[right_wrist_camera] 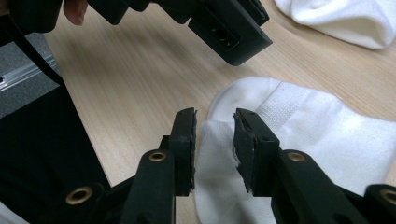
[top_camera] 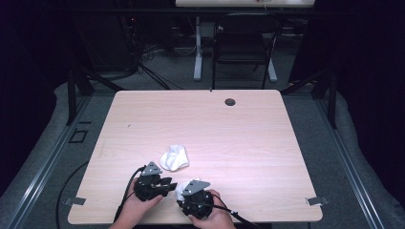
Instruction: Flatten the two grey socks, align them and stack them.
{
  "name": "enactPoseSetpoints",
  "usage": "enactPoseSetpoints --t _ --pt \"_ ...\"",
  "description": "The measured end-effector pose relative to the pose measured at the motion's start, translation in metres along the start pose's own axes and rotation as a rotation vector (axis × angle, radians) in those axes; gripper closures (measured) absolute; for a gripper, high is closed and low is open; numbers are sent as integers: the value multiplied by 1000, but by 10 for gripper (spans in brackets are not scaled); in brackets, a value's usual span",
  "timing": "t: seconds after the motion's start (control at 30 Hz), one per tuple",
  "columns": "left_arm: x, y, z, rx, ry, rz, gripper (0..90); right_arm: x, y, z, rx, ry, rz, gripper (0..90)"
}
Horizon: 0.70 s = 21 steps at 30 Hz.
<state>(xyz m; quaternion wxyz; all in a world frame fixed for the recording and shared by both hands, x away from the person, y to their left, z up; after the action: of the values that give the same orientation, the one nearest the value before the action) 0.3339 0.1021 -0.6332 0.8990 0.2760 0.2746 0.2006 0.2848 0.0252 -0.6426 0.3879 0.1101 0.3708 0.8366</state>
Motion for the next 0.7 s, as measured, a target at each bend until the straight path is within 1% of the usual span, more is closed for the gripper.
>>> enactPoseSetpoints --t 0.1,0.2,0.23,0.27,0.43,0.5,0.57,0.6,0.7 --pt "-2 -3 -1 -1 18 -21 659 -2 -2 -1 1 3 -9 733" --pt "-5 -6 -2 9 13 -29 678 -2 -3 -3 5 1 -13 778" --pt "-5 -6 -2 9 13 -29 684 -2 -3 -3 5 1 -13 778" --pt "-7 -8 -3 17 7 -31 692 -2 -3 -4 6 5 -14 801" --pt "-10 -12 -4 39 -6 -35 742 -3 -3 -5 9 -6 -7 833" --pt "-12 -13 -4 37 -6 -36 762 -3 -3 -5 12 -10 -4 842" --pt "-12 -13 -4 39 -8 -37 801 -3 -3 -5 11 -17 -1 844" --pt "-14 -11 -3 32 -10 -43 823 -3 -3 -5 11 -23 4 849" --pt "-16 -10 -1 28 -16 -51 863 -3 -3 -5 16 -19 6 851"
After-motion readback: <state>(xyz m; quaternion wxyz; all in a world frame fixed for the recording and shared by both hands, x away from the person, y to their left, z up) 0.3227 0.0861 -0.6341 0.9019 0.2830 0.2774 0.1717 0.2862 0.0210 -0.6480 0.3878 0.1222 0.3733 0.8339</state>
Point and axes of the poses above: each handheld gripper's, and its own axes: y roughly backward along the jaws, z roughly out of its top, x roughly to its left, the point moved 10 cm from there along -y, roughly forward along the jaws, and after that the axes turned 15 degrees about -z, right-handed, at the moved point
